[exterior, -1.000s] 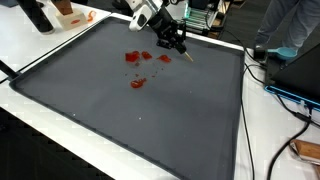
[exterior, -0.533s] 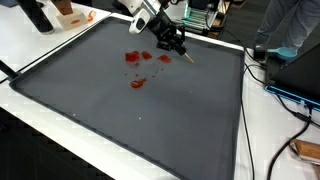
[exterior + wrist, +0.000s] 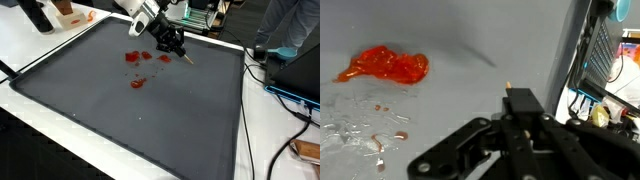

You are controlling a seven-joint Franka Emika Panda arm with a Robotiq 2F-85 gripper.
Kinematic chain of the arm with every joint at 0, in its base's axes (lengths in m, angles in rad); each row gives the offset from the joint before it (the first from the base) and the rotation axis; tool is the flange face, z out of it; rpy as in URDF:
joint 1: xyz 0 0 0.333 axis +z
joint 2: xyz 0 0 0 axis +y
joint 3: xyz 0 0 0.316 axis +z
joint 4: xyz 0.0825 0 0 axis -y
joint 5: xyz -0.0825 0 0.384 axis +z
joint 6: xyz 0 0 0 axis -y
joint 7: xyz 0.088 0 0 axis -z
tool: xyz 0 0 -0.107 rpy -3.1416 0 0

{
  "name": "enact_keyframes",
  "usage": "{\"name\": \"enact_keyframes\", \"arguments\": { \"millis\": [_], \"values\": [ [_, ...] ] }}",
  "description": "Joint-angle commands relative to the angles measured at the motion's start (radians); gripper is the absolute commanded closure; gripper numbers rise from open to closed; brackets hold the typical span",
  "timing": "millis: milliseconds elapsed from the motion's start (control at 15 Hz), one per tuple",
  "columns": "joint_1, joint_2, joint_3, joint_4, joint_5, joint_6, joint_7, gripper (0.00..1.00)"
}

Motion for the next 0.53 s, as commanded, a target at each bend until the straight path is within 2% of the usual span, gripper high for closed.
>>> {"name": "enact_keyframes", "arguments": {
  "millis": [0, 333, 467],
  "values": [
    [-0.008, 0.025, -0.007, 0.019, 0.032, -0.033, -0.028, 0.97],
    [-0.004, 0.013, -0.022, 0.023, 0.002, -0.055, 0.013, 0.97],
    [0.006, 0.003, -0.035, 0.020, -0.032, -0.060, 0.072, 0.97]
  ]
}}
